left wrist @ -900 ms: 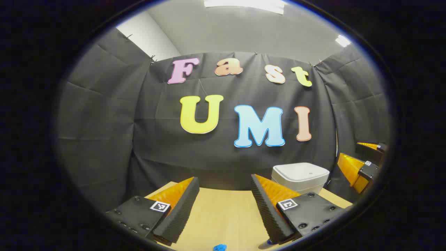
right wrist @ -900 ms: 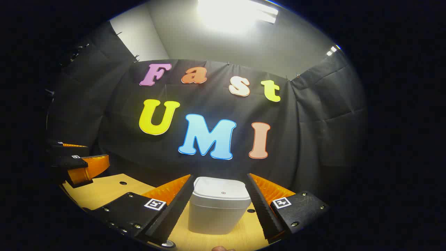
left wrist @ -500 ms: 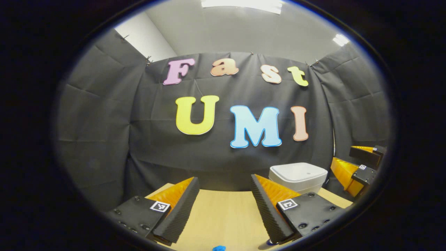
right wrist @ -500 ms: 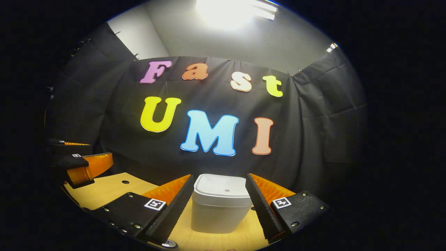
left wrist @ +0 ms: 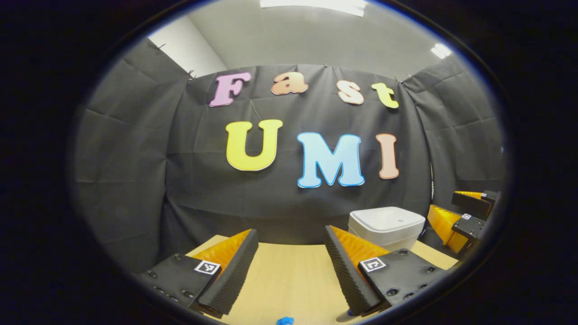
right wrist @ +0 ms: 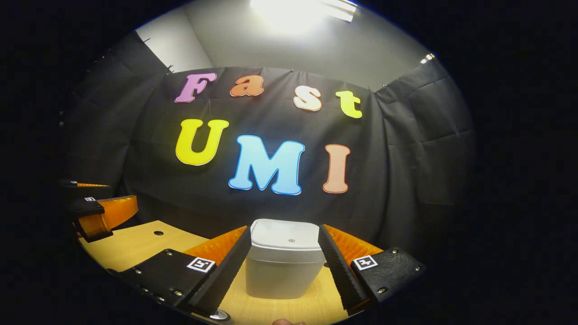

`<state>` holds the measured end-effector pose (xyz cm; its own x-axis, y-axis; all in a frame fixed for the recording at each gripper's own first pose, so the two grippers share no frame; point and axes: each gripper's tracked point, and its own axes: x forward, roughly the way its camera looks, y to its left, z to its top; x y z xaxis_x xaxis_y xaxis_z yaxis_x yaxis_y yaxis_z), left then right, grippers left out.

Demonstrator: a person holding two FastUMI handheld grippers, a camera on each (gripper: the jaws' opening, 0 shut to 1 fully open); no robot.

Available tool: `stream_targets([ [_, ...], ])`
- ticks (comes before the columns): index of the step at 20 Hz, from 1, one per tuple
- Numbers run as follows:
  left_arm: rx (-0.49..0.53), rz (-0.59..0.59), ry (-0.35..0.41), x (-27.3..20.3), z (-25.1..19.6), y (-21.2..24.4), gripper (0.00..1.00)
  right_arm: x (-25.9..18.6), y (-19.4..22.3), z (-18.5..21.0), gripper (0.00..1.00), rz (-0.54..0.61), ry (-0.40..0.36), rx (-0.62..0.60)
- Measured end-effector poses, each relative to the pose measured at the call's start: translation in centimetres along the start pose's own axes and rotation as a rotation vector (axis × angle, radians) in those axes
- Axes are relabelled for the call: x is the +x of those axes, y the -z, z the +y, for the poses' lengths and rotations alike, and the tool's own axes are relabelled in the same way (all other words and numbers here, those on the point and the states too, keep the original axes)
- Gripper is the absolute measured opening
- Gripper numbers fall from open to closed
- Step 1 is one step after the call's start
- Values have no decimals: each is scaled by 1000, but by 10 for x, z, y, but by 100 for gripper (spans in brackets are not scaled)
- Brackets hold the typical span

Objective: Press the lid of the desktop garbage bin to open it, pick up the crumpled paper on the desktop and throw it into the bin, then pick up the pop can on the desktop and drop it into the bin, and finally close the garbage bin lid.

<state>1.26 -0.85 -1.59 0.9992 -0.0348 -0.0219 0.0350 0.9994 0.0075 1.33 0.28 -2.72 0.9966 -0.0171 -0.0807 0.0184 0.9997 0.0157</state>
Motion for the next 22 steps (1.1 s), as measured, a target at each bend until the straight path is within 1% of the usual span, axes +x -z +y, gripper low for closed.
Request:
stream_targets([
  [1, 0, 3, 1, 0, 0, 1, 96, -1, 2, 0, 95, 7, -1, 2],
  [2, 2, 6, 0, 0, 0, 2, 98, 1, 4, 0, 95, 13, -4, 5],
  [5, 4, 5, -1, -2, -2, 3, 98, 0, 6, 2, 95, 22, -12, 8],
  [6, 4, 8, 1, -2, -3, 4, 96, 0, 7, 2, 95, 24, -15, 7],
  [7, 3, 10, 2, -3, -4, 6, 98, 0, 7, 2, 95, 25, -19, 3],
  [9, 1, 11, 7, -2, -6, 6, 96, 0, 8, 3, 82, 32, -22, -8],
  [10, 1, 11, 8, -3, -6, 6, 98, -2, 10, 2, 71, 36, -19, -11],
  [12, 1, 8, 10, -4, -8, 6, 98, -2, 12, 1, 63, 42, -15, -12],
  [13, 0, 7, 11, -4, -9, 6, 98, -2, 14, 1, 62, 47, -14, -10],
  [15, -3, 7, 14, -3, -11, 7, 96, -3, 13, -1, 55, 52, -9, -3],
  [17, -4, 6, 14, -5, -12, 7, 98, 1, 16, -2, 45, 55, 1, -1],
  [18, -3, 5, 13, -5, -12, 7, 98, -2, 15, -5, 37, 48, 3, -2],
  [19, -2, 4, 11, -4, -12, 7, 98, -1, 16, -8, 31, 48, 27, -4],
  [20, -1, 3, 10, -4, -12, 6, 96, 1, 16, -12, 20, 44, 32, -3],
  [22, 1, 3, 9, -4, -12, 7, 98, 1, 15, -7, 11, 35, 11, 4],
])
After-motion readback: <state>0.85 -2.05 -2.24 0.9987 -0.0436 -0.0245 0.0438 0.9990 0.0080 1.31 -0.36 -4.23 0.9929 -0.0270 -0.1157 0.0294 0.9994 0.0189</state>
